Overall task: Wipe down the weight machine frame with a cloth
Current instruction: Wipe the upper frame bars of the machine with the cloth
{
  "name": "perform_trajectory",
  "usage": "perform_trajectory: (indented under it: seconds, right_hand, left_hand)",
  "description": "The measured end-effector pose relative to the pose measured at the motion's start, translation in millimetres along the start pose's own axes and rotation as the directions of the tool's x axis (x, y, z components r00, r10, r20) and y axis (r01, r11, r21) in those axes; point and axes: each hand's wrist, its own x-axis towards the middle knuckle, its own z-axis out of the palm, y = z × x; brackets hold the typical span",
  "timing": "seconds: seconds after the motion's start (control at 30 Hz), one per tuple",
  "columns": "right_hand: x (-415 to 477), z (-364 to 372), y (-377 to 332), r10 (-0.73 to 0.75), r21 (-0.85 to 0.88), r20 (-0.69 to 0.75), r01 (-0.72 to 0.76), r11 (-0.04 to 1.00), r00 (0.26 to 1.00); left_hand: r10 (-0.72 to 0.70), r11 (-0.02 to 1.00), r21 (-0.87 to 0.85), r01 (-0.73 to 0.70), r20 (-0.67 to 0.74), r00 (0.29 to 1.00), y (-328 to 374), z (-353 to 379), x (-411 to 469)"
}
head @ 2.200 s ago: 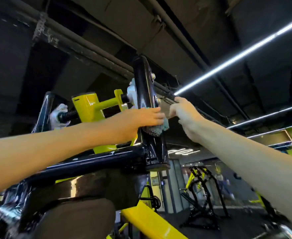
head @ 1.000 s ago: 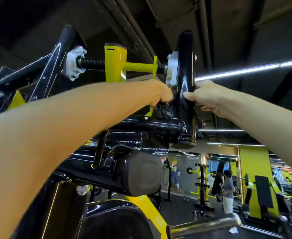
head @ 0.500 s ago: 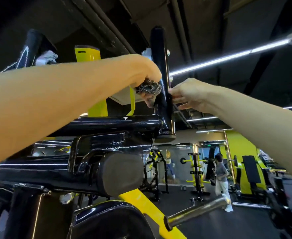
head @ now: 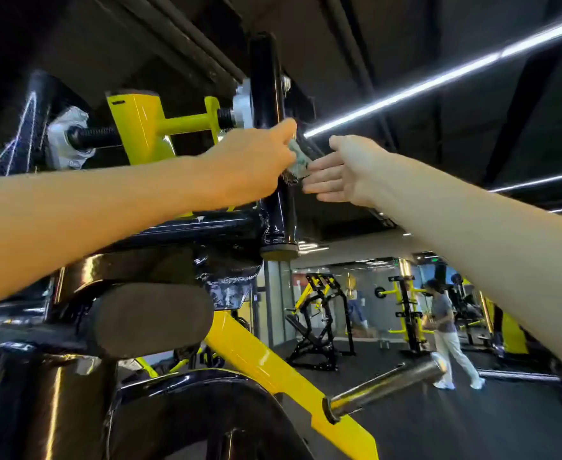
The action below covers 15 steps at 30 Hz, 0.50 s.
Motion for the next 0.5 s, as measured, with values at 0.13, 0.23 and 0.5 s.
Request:
perform_trajectory:
  seconds: [0.13, 0.23, 0.5]
  right_hand:
    - [1, -6, 11, -0.012, -0.129, 0.030, 0.016, 0.992, 0.999]
    - [6, -10, 19, -0.003, -0.135, 0.064, 0.011, 0.991, 0.998]
    - [9, -6, 36, 0.007, -0.049, 0.092, -0.003, 0.999, 0.996]
  left_hand:
    - [0.276, 0.948, 0.089, -0.307, 0.254, 0.927, 32, -6, -16]
    - [0.158, 0.955, 0.216, -0.202, 0.204, 0.966, 12, -22, 16]
    - [0.254, 0.948, 0.077, -0.310, 0.405, 0.878, 47, -9, 21]
